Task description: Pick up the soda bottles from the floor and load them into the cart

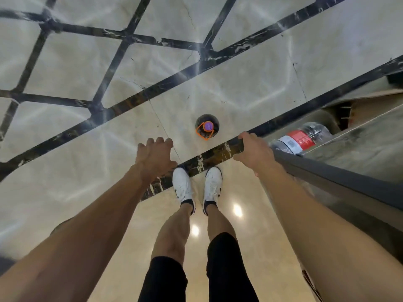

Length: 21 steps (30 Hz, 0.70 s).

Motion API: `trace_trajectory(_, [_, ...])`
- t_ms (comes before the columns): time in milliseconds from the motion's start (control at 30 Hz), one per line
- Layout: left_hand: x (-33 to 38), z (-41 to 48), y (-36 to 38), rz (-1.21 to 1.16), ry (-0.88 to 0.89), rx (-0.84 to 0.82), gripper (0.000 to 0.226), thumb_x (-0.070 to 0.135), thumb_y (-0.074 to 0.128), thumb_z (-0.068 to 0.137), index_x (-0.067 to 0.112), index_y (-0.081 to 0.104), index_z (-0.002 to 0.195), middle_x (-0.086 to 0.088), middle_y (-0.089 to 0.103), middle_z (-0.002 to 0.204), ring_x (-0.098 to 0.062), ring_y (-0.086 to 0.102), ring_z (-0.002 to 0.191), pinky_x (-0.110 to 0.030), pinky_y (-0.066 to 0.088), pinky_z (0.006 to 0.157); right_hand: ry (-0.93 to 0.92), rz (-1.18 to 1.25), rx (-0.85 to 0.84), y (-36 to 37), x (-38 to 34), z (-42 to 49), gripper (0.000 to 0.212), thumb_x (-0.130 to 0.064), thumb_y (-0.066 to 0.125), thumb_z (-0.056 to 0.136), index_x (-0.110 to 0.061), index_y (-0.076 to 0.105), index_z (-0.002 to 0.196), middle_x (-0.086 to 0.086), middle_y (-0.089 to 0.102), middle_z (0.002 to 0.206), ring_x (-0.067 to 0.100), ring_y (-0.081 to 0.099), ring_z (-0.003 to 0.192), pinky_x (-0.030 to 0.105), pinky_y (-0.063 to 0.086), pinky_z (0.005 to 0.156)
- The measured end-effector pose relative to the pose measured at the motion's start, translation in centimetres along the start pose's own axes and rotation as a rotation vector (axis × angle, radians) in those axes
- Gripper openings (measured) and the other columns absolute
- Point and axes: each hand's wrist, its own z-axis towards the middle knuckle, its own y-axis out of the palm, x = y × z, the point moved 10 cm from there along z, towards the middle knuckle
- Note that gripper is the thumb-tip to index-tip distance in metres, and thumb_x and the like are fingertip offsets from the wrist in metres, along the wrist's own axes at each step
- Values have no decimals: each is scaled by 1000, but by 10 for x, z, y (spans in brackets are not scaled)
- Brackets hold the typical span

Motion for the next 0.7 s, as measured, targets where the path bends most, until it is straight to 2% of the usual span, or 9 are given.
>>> trace_trajectory(167, [71, 109, 7, -209, 98, 253, 81, 72, 65, 81, 27, 43, 145, -4, 48, 144, -32, 48, 128, -48, 46, 96, -17, 59, 55, 43, 22, 94, 64, -30, 78, 89, -22, 47, 144, 6, 56, 135, 28, 55, 122, 47, 53, 99])
trace_trajectory(300, [107, 181, 38, -532, 133, 282, 81, 63, 75, 79, 28, 44, 145, -1, 41, 150, -29, 43, 133, -50, 51, 99, -10, 103, 62, 89, 39, 163, 70, -34, 80, 89, -26, 43, 147, 4, 54, 140, 26, 55, 125, 45, 54, 97])
trace_trajectory(367, [93, 200, 50, -691, 142, 336, 68, 52, 78, 80, 31, 53, 139, 3, 44, 149, -26, 48, 130, -45, 51, 99, -36, 164, 31, 113, 38, 188, 77, -35, 82, 86, -28, 39, 150, 4, 52, 142, 26, 54, 127, 47, 54, 98])
trace_trajectory(433, [71, 206, 59, -857, 228, 365, 61, 47, 79, 78, 32, 59, 134, 6, 49, 145, -17, 52, 128, -35, 48, 100, -53, 215, 1, 134, 35, 208, 86, -38, 85, 83, -33, 34, 153, 2, 49, 147, 25, 52, 130, 47, 53, 99])
trace_trajectory(533, [23, 209, 73, -1127, 312, 339, 59, 38, 81, 75, 28, 63, 131, 10, 58, 137, -9, 54, 129, -29, 47, 106, -127, 309, -42, 153, 19, 234, 99, -33, 88, 81, -32, 27, 159, -1, 43, 157, 22, 48, 137, 36, 47, 101])
trace_trajectory(600, [-16, 216, 84, -1315, 267, 331, 59, 24, 83, 73, 22, 64, 129, 6, 67, 129, -12, 63, 119, -28, 53, 99, -198, 348, -53, 157, 2, 249, 100, -26, 90, 80, -28, 29, 160, -2, 41, 159, 20, 46, 139, 28, 40, 99])
trace_trajectory(700, [-65, 228, 100, -1473, 186, 297, 59, 13, 80, 74, 19, 64, 131, 2, 73, 120, -17, 69, 107, -23, 57, 81, -291, 375, -73, 167, -29, 275, 106, -24, 95, 73, -29, 32, 159, -1, 41, 160, 19, 40, 142, 31, 36, 109])
